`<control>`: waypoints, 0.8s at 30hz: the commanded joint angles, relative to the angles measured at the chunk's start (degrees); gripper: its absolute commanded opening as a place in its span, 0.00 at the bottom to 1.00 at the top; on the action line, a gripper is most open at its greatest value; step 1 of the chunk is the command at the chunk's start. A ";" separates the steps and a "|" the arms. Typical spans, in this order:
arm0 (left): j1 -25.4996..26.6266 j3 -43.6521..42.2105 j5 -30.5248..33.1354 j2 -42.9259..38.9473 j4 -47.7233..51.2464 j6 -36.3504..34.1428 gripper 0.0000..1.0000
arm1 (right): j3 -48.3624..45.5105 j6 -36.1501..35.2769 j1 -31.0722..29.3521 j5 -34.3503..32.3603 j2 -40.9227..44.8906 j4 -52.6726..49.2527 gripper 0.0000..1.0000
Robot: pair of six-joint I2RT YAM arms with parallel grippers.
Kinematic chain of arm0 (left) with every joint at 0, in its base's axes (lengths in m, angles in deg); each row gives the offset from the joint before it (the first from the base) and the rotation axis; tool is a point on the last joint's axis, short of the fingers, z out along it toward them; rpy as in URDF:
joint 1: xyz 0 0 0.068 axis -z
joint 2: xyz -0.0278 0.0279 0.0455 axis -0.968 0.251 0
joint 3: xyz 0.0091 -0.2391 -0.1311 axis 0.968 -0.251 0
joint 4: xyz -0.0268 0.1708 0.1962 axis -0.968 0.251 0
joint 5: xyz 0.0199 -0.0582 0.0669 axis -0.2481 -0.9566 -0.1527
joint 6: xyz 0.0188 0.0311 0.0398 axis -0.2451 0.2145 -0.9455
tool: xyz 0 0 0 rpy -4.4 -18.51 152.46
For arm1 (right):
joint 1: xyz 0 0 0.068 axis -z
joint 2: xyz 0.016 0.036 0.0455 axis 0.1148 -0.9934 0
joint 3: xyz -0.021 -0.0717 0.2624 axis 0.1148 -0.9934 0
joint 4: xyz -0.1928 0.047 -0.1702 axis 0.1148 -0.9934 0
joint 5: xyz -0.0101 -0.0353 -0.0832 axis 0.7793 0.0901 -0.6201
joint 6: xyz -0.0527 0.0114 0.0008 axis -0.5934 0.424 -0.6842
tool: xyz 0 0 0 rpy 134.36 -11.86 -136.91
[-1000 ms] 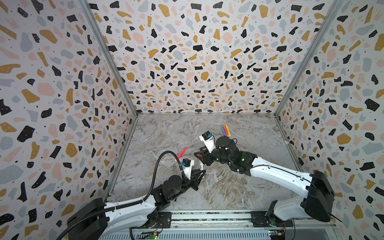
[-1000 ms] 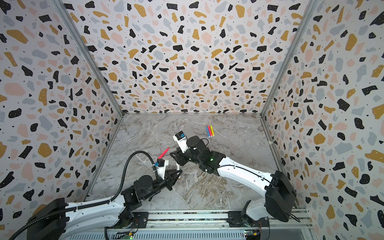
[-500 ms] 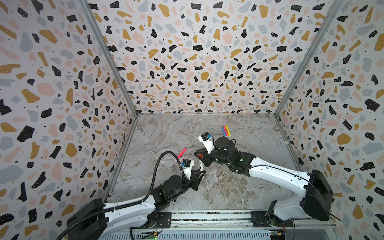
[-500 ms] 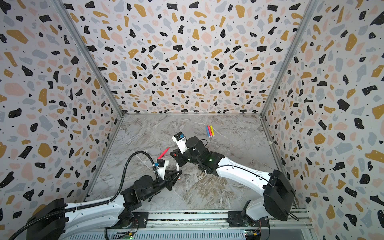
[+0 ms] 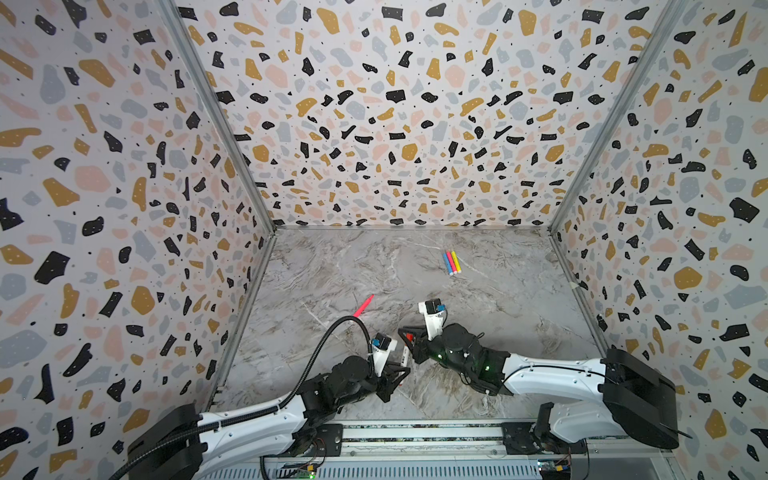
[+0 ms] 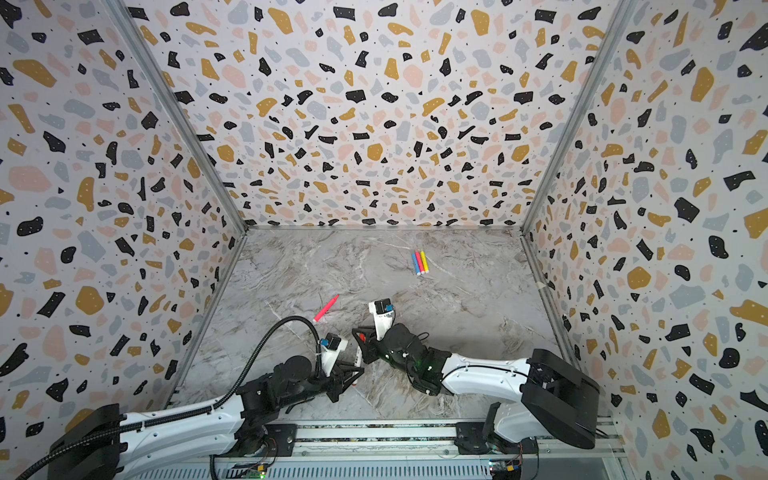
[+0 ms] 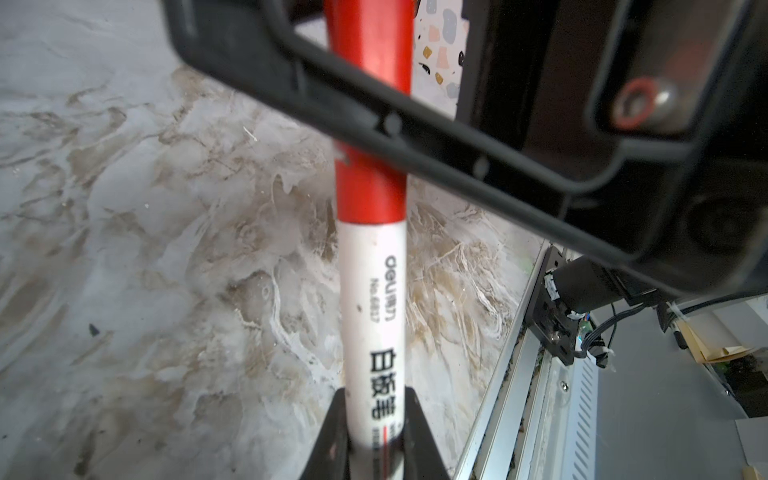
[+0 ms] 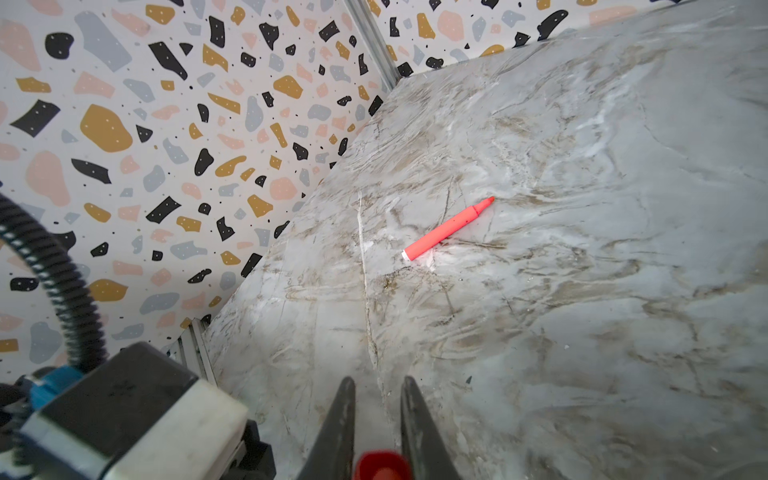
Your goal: Insert the pens into the pen caps
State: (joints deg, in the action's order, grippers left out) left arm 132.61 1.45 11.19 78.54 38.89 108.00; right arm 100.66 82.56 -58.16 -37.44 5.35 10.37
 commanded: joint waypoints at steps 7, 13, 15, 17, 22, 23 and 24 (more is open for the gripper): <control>-10.28 3.93 4.39 -7.42 -25.46 3.69 0.00 | -8.82 1.52 -5.82 13.86 -2.60 -8.88 0.00; -11.19 4.40 3.38 -6.75 -22.11 1.33 0.00 | -5.51 -0.52 -5.75 13.56 -2.25 -12.00 0.00; -11.18 3.68 3.30 -6.46 -22.17 1.33 0.00 | -4.17 -1.50 -5.18 13.33 -1.23 -12.80 0.00; -11.20 3.18 3.10 -6.21 -21.60 1.17 0.00 | -2.61 -2.72 -4.15 13.41 -0.22 -13.92 0.00; -11.18 1.84 3.00 -5.07 -20.01 -0.17 0.00 | 3.50 -7.89 0.59 14.67 3.96 -19.08 0.13; -11.18 1.84 2.43 -4.29 -19.41 -0.69 0.00 | 4.68 -8.43 1.68 14.86 5.48 -20.32 0.23; -11.19 1.84 1.62 -3.17 -18.87 -1.55 0.00 | 6.25 -8.96 2.96 15.04 7.41 -21.55 0.36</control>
State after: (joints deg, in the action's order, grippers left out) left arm 124.52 1.12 3.10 74.97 33.84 106.39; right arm 106.01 78.49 -55.34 -31.49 9.37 4.01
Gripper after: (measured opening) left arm 0.145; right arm 0.313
